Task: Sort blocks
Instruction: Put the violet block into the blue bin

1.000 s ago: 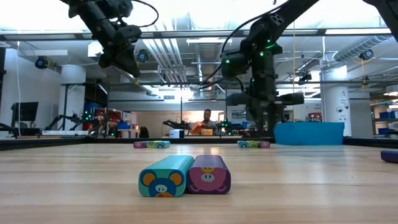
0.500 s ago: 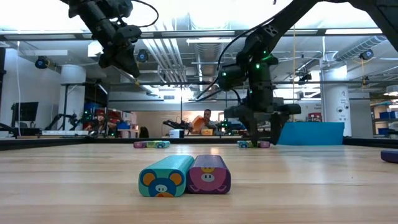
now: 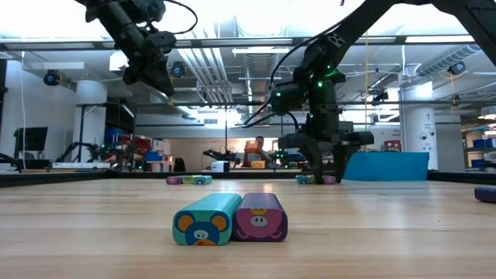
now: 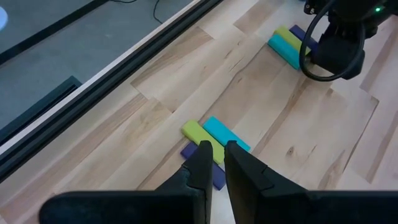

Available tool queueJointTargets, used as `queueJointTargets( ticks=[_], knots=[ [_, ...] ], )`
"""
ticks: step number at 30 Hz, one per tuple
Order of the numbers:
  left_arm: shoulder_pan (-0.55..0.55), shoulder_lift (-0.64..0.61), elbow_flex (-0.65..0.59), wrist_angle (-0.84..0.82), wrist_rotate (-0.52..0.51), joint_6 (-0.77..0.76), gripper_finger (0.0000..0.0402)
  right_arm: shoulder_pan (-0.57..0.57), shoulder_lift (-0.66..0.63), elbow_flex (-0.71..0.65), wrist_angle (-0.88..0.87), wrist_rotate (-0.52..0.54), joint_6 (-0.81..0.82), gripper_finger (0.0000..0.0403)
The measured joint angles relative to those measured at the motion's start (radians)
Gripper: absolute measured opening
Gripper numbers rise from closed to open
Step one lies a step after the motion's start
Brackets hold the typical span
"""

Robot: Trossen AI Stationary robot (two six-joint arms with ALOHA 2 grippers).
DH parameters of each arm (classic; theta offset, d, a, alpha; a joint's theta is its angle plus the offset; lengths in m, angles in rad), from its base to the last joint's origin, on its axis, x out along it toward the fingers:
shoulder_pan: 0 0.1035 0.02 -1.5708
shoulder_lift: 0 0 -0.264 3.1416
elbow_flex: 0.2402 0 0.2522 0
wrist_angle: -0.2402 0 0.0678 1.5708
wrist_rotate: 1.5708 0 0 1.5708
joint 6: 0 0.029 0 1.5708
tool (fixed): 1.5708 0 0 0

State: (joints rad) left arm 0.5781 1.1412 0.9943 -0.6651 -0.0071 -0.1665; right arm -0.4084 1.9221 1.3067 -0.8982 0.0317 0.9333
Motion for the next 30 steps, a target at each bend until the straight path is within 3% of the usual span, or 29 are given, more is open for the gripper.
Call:
queueJointTargets(
  ticks=[10,18,30],
  knots=[
    [0.000,0.000,0.000,0.000,0.000,0.000,0.0021,0.000,-0.003,-0.002,-0.015,-0.009,0.017,0.0101],
    [0.000,0.000,0.000,0.000,0.000,0.000,0.0021,-0.001,-0.025,-0.006,-0.046,-0.004,0.025,0.0102],
    [0.000,0.000,0.000,0.016,-0.001,0.000,0.0021,-0.008,-0.179,0.057,-0.123,-0.014,0.015,0.0096]
  ],
)
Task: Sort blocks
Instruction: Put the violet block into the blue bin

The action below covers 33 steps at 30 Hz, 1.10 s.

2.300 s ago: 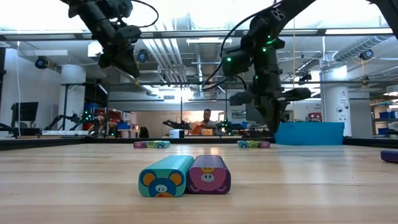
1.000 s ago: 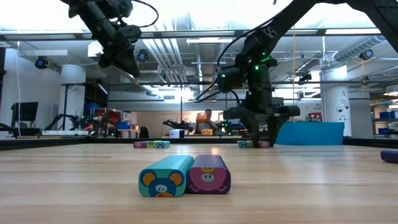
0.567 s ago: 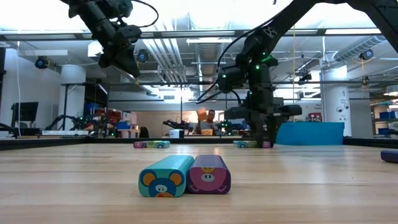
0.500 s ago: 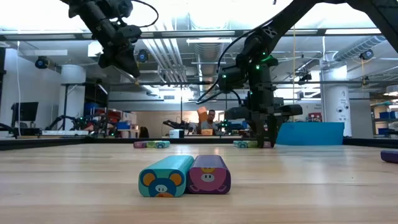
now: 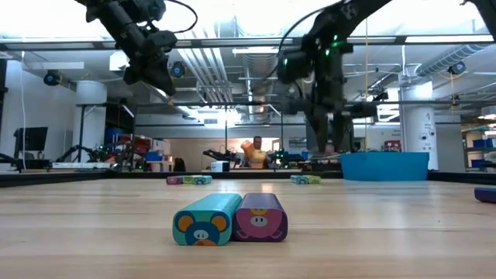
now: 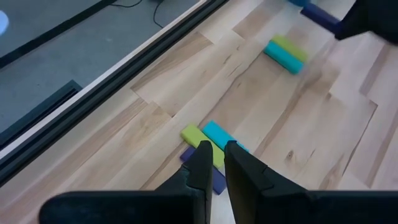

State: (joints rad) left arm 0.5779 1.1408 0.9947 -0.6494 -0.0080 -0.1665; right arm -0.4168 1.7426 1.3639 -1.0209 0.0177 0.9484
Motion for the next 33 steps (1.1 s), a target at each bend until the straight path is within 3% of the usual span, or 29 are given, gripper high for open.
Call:
queueJointTargets(
  ticks=[5,14,23,33],
  knots=[
    [0.000,0.000,0.000,0.010,0.000,0.000,0.0021,-0.058,-0.082,0.009,-0.007,-0.035,-0.037,0.0093],
    [0.000,0.000,0.000,0.013,0.000,0.000,0.0021,-0.263,-0.155,0.011,-0.088,-0.044,-0.177,0.0093],
    [0.000,0.000,0.000,0.013,0.000,-0.019,0.0021,-0.423,-0.150,0.010,-0.137,-0.040,-0.316,0.0093],
    [0.000,0.000,0.000,0.013,0.000,-0.035,0.0021,-0.540,-0.116,-0.004,-0.142,0.041,-0.437,0.0093]
  ],
)
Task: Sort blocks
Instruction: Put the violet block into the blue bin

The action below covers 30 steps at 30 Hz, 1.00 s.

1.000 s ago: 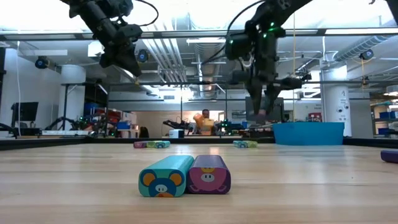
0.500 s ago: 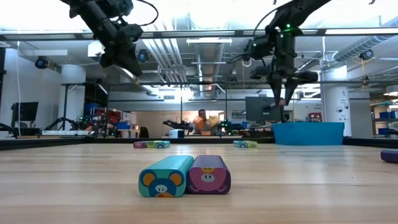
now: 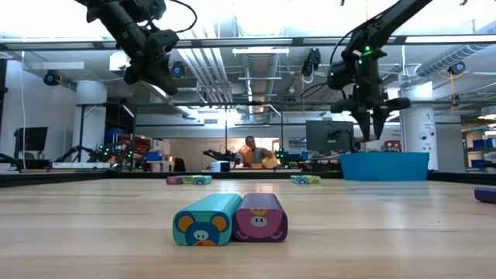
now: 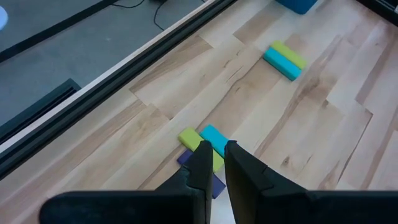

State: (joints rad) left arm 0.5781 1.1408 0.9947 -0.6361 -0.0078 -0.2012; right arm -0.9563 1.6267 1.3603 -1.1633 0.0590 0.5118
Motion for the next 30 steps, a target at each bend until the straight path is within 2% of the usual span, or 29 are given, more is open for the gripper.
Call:
queueJointTargets(
  ticks=[4,9,16,30],
  knots=[
    [0.000,0.000,0.000,0.000,0.000,0.000,0.0021,-0.022,0.012,-0.022,0.002,0.029,-0.017,0.0094],
    [0.000,0.000,0.000,0.000,0.000,-0.003,0.0021,-0.025,0.013,-0.055,-0.004,0.123,-0.015,0.0114],
    [0.000,0.000,0.000,0.000,0.000,-0.005,0.0021,-0.024,0.012,-0.052,0.001,0.127,-0.006,0.0136],
    [0.000,0.000,0.000,0.000,0.000,-0.018,0.0021,-0.024,0.010,-0.047,0.014,0.128,-0.012,0.0080]
  ],
)
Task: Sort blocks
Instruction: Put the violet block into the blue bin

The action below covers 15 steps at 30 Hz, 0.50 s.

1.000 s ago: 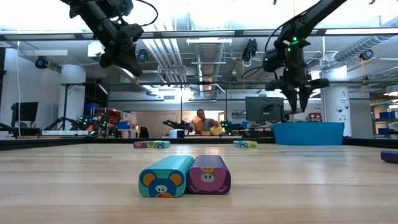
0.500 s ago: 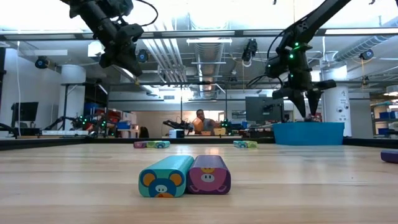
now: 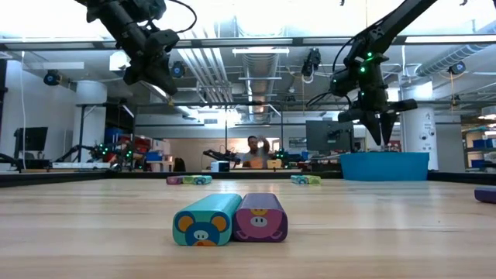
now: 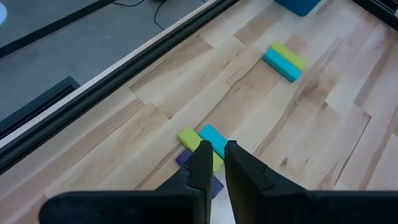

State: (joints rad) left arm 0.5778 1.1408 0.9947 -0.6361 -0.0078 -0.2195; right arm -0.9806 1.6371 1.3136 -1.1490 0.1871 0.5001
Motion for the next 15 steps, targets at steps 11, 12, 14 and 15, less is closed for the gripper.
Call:
queueJointTargets(
  ticks=[11,12,14,15],
  knots=[
    [0.000,0.000,0.000,0.000,0.000,-0.015,0.0021,0.042,-0.076,0.000,0.048,-0.003,0.023,0.0047],
    [0.000,0.000,0.000,0.000,0.000,-0.019,0.0021,0.051,-0.091,0.000,0.052,-0.003,0.024,0.0044],
    [0.000,0.000,0.000,0.000,0.000,-0.026,0.0021,0.073,-0.120,0.001,0.059,-0.005,0.034,0.0041],
    [0.000,0.000,0.000,0.000,0.000,-0.026,0.0021,0.087,-0.135,0.001,0.059,-0.010,0.044,0.0039]
  ],
)
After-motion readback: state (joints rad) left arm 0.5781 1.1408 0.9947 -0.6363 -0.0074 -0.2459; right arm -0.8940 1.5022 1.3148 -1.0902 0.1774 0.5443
